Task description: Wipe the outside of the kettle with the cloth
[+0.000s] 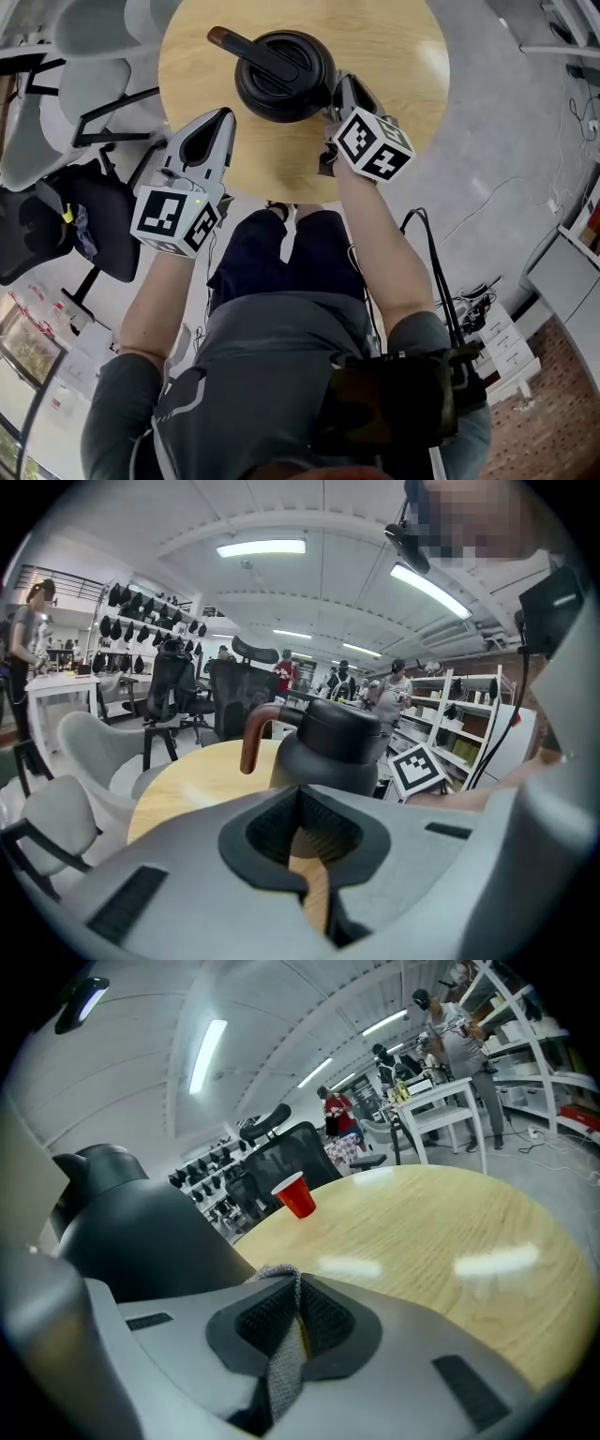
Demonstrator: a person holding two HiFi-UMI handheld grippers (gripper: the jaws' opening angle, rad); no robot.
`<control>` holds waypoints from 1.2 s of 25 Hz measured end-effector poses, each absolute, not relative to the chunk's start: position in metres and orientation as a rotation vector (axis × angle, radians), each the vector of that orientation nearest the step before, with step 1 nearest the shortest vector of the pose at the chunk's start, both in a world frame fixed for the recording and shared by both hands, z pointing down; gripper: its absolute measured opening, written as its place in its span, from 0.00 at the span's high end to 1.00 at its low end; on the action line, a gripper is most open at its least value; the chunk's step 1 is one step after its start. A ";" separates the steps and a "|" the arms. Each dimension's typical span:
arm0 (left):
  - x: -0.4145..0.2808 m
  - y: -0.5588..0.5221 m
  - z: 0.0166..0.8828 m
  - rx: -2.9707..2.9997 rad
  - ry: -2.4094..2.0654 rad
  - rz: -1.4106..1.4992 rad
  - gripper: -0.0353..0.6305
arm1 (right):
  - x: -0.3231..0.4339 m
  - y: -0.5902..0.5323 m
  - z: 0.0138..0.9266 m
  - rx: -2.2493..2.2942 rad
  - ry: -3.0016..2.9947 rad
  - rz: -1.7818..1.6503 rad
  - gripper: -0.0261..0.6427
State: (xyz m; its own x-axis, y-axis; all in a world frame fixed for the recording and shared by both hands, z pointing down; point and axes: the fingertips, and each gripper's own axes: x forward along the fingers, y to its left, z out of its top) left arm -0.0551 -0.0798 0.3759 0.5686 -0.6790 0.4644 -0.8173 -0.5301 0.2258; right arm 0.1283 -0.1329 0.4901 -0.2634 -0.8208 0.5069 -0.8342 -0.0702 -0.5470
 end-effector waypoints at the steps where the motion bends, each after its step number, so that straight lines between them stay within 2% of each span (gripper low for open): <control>1: -0.056 -0.080 0.377 2.386 -1.205 0.448 0.94 | 0.128 -0.135 0.490 1.882 -2.136 1.261 0.91; 9: -0.063 -0.088 0.375 2.415 -1.224 0.400 0.94 | 0.124 -0.149 0.490 1.688 -2.231 1.137 0.91; 16: -0.068 -0.086 0.401 2.322 -1.321 0.530 0.94 | 0.103 -0.173 0.484 1.285 -2.417 1.050 0.91; 30: -0.060 -0.093 0.397 2.030 -1.672 0.318 0.94 | 0.065 -0.204 0.481 0.639 -2.536 0.888 0.91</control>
